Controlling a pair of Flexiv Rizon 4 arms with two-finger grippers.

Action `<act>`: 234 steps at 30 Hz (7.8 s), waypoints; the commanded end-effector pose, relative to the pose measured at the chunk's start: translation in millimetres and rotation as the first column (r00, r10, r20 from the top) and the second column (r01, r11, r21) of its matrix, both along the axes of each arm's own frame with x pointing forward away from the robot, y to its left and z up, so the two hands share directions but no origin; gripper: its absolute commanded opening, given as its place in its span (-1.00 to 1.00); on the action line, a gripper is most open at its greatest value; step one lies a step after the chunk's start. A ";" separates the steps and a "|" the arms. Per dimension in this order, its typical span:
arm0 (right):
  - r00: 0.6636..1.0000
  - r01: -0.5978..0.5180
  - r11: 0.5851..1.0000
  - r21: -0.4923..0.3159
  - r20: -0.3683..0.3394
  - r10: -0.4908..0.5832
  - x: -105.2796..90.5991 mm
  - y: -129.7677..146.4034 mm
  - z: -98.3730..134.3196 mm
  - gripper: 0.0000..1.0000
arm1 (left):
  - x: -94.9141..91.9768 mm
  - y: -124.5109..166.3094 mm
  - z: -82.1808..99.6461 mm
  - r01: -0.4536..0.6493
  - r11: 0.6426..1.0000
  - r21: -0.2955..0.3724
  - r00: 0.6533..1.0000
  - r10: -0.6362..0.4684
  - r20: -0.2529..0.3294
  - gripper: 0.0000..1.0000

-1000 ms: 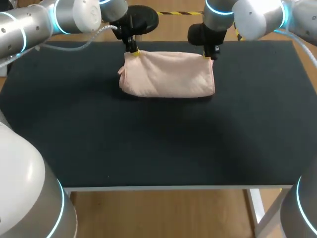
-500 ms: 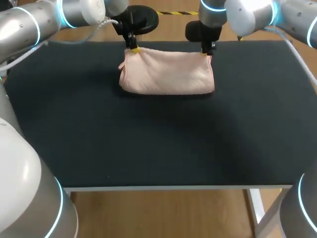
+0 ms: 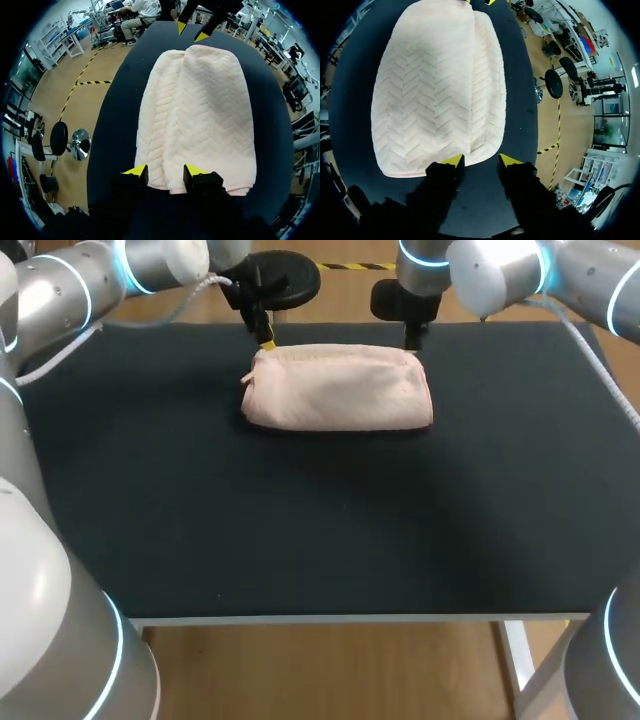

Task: Fold the towel

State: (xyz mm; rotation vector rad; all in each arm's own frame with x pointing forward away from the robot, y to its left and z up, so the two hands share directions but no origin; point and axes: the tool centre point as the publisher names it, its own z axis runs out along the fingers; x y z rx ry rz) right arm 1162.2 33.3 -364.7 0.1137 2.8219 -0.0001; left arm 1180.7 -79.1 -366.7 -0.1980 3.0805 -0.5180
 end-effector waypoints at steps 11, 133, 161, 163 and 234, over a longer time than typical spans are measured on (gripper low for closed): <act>1.000 0.000 0.998 0.068 0.012 -0.001 -40.5 -18.7 19.5 1.00 | -42.2 19.4 43.9 0.203 0.928 -0.313 0.979 -0.181 0.095 1.00; -0.058 0.971 -0.238 0.018 -0.949 -0.310 -78.0 6.5 -50.5 1.00 | -103.2 58.7 57.1 0.198 0.798 -0.569 0.979 -0.128 0.160 1.00; 0.173 0.971 -0.052 0.235 -0.831 -0.528 -76.8 20.1 -33.3 -1.00 | -103.2 58.7 57.1 0.198 0.798 -0.569 0.979 -0.128 0.160 1.00; 0.180 0.970 -0.043 0.240 -0.823 -0.539 -75.4 23.8 -31.7 -1.00 | -103.2 58.7 57.1 0.198 0.798 -0.569 0.979 -0.128 0.160 1.00; 0.937 0.341 0.900 0.271 -0.019 -0.349 -99.9 267.6 43.1 1.00 | -103.2 58.7 57.1 0.198 0.798 -0.569 0.979 -0.128 0.160 1.00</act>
